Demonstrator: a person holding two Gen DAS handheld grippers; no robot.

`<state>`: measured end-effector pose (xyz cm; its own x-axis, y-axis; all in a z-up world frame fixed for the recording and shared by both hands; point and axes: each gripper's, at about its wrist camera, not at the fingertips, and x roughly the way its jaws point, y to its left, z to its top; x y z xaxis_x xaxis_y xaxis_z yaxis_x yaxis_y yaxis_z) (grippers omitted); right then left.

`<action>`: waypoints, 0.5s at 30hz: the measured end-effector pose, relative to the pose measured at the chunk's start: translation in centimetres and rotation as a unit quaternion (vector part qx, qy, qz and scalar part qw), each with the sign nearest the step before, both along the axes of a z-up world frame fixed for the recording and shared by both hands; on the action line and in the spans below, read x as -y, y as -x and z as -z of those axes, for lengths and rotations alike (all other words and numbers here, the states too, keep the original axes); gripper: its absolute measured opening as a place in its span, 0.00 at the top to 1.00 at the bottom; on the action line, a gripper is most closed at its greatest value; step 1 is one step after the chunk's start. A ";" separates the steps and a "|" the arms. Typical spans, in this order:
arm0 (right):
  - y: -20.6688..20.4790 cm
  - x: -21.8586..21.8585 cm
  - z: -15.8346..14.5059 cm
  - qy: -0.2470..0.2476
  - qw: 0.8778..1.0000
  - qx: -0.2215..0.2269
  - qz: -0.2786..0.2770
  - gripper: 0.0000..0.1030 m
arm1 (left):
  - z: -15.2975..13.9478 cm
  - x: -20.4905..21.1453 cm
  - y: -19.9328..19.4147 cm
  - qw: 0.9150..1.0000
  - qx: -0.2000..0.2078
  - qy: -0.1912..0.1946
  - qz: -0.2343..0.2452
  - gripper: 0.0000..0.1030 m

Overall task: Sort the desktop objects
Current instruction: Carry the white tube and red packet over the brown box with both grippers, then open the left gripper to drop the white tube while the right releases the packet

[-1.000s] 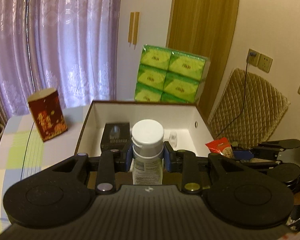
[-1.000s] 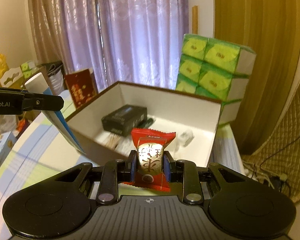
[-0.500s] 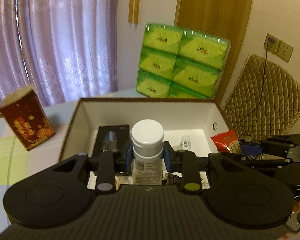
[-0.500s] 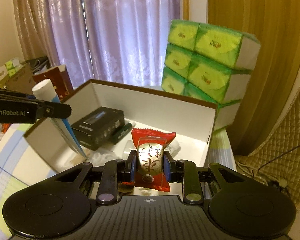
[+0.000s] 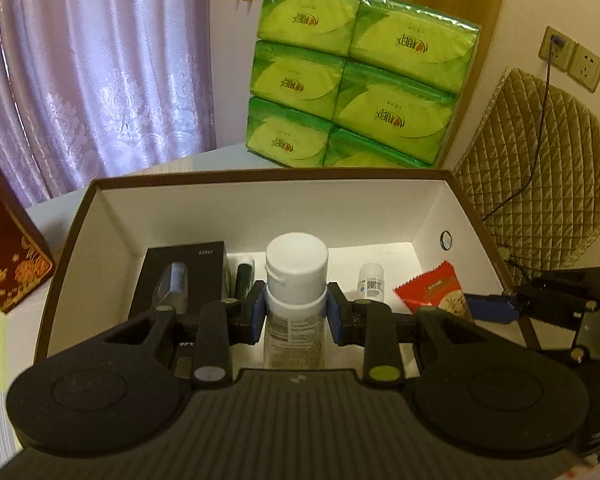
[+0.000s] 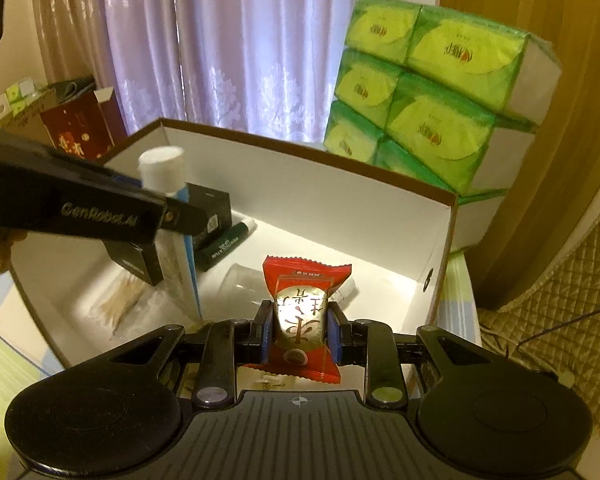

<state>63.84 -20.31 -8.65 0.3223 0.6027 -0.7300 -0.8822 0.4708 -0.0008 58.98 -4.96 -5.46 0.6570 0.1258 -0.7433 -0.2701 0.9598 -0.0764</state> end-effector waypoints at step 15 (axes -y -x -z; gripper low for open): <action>-1.7 -0.7 1.3 0.011 1.000 -0.005 0.009 0.76 | 1.3 0.0 -2.4 0.999 -0.023 0.024 0.005 0.75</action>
<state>65.51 -19.64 -9.96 0.3251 0.5810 -0.7462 -0.8736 0.4866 -0.0018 61.41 -4.91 -6.72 0.6230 0.0827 -0.7779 -0.2656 0.9577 -0.1109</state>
